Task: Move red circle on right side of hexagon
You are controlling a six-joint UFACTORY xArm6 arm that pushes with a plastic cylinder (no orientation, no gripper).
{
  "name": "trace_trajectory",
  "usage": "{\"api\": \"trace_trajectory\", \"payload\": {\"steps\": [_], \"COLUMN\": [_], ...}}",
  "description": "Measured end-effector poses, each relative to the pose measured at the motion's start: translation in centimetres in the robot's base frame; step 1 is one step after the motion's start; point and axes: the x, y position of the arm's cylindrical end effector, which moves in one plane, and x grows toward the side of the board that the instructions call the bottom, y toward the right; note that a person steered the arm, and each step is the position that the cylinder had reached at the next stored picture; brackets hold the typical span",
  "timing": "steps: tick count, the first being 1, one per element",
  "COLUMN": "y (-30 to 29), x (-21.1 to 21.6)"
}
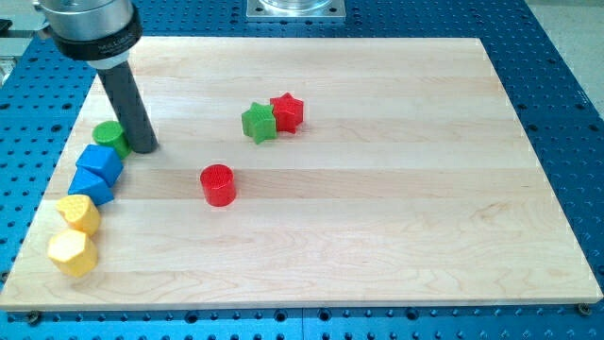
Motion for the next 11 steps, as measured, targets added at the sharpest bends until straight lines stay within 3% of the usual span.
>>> {"api": "trace_trajectory", "payload": {"steps": [1,2,3,4,5,6,7,9,11], "y": [0.0,6.4,12.2,12.7,15.4,22.7,20.8,12.5,11.6], "x": [0.0,0.1,5.5,10.9,10.9,12.1,19.6,19.9,16.0]}}
